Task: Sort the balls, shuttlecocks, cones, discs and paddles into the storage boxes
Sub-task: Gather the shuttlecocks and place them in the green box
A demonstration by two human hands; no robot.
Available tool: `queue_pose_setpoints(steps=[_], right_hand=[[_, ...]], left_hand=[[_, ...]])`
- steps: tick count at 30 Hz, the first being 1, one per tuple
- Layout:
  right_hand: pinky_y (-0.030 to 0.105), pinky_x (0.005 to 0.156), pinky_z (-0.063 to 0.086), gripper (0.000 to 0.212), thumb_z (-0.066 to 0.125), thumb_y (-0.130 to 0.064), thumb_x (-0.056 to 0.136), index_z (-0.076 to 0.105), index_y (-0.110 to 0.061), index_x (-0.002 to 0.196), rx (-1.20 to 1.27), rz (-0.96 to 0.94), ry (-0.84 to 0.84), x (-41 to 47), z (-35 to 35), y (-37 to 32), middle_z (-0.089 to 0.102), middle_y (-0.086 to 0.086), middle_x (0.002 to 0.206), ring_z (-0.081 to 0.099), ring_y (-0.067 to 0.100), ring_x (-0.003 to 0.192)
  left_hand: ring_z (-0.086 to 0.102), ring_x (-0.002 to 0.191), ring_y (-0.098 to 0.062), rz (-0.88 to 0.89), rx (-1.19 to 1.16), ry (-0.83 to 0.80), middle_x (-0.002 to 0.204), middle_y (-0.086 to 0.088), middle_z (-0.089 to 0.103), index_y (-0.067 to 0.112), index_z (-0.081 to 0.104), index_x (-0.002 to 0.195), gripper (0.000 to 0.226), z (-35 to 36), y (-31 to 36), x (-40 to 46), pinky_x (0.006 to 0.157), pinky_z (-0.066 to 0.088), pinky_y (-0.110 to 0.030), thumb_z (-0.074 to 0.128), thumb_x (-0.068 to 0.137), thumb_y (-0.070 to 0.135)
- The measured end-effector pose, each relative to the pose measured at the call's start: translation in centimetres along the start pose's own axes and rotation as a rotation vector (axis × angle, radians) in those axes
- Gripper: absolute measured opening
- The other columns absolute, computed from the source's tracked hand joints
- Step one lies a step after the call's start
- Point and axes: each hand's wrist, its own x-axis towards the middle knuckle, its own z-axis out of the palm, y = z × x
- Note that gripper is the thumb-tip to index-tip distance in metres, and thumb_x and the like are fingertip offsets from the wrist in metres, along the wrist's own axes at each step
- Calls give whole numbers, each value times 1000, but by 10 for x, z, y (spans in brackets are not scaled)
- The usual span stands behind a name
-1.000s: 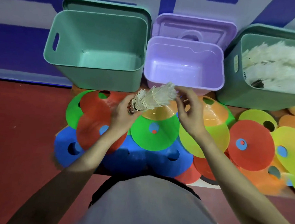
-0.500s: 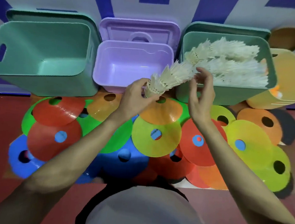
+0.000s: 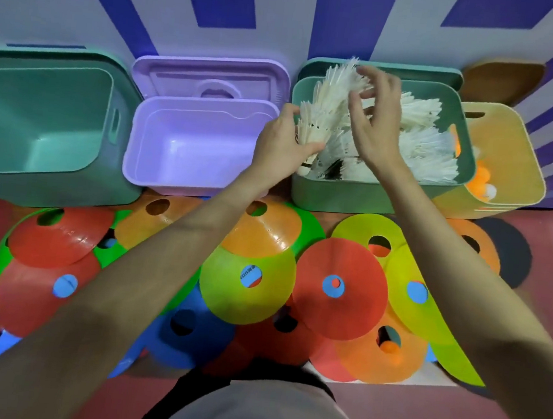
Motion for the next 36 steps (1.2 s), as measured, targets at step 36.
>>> queue_pose_setpoints(steps=[36], right_hand=[[42, 111, 32, 47, 52, -29, 95, 47, -15, 140, -285, -220, -669, 38, 45, 68, 28, 8, 155, 36, 28, 137]], left_hand=[[48, 113, -30, -152, 207, 85, 121, -9, 53, 11, 49, 119, 54, 33, -30, 20, 84, 44, -41, 78, 78, 31]])
